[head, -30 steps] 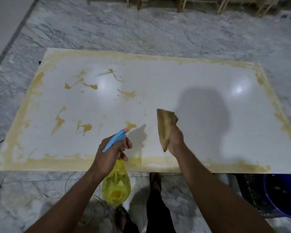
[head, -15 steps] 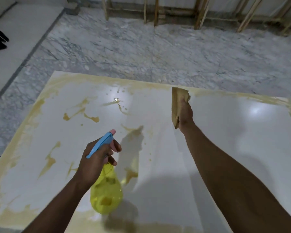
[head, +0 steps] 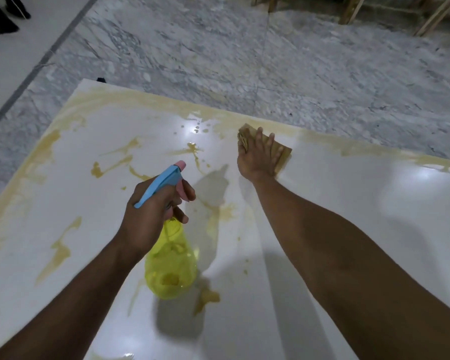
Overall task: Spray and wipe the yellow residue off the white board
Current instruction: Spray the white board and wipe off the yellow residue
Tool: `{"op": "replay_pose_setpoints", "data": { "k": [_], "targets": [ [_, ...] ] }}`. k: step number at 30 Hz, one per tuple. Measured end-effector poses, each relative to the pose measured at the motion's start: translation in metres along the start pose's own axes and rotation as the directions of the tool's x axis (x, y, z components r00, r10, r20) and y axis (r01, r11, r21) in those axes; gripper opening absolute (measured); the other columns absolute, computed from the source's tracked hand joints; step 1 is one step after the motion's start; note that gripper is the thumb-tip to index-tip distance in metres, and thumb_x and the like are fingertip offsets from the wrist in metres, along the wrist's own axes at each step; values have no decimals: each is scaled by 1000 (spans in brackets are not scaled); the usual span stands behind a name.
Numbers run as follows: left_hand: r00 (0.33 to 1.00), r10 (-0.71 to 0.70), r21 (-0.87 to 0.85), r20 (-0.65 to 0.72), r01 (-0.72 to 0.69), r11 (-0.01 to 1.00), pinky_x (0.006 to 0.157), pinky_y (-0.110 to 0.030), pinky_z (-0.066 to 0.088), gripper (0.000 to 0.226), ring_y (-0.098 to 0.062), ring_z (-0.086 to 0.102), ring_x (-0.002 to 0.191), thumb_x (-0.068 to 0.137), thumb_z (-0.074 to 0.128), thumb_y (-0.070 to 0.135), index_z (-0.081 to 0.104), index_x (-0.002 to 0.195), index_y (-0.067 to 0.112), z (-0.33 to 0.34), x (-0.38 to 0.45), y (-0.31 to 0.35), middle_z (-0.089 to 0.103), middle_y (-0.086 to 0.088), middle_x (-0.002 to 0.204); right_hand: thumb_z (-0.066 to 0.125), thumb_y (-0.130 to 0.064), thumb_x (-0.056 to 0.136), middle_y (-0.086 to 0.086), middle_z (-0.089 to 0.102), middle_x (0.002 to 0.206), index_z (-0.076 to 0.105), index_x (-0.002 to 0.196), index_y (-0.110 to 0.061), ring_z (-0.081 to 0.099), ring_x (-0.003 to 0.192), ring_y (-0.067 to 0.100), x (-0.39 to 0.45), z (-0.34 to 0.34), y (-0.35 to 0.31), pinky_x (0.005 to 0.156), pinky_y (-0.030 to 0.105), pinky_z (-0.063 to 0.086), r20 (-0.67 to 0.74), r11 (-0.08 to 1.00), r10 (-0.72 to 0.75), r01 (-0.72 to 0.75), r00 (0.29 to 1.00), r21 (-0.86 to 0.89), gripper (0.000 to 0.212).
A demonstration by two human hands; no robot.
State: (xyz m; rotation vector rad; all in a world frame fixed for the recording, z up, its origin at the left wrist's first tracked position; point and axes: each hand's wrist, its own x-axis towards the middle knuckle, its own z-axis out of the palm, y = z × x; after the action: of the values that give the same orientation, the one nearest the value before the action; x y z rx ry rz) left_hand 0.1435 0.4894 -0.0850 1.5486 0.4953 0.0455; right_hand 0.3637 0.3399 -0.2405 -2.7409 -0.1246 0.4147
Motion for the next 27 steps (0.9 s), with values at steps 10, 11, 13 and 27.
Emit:
{"op": "replay_pose_setpoints", "data": {
  "k": [10,11,13,27],
  "targets": [
    [998,-59,-18,8,59,998,51,-23,53,29,-16,67,74,71,44,6,65,81,-10,-11,-35,-24,71,-13,95,18,-54,106,-9,-18,171,-3,160,-47,-21,157,27,-52,26,-11,124,57,-13,116,953,-217,236,969,-190,58],
    [998,-57,-24,17,57,998,51,-23,53,29,-16,67,73,71,43,6,66,81,-9,-11,-40,-24,71,-15,95,20,-53,106,-10,-18,171,-4,160,-46,-21,157,27,-63,29,-10,124,57,-13,125,948,-230,251,965,-196,60],
    [998,-51,-28,26,52,998,51,-23,53,31,-13,66,67,71,43,6,66,84,-9,-13,-56,-25,70,-16,96,25,-50,105,-9,-18,171,-6,160,-45,-21,157,28,-90,35,-8,124,58,-12,132,938,-256,279,958,-206,63],
    [998,-54,26,9,54,998,51,-21,52,29,-16,59,58,87,40,-7,66,99,-10,-71,-187,-52,67,-25,96,4,-55,90,-11,-17,171,-5,160,-47,-20,158,28,-290,96,11,125,60,-6,125,909,-329,350,936,-228,71]
  ]
}}
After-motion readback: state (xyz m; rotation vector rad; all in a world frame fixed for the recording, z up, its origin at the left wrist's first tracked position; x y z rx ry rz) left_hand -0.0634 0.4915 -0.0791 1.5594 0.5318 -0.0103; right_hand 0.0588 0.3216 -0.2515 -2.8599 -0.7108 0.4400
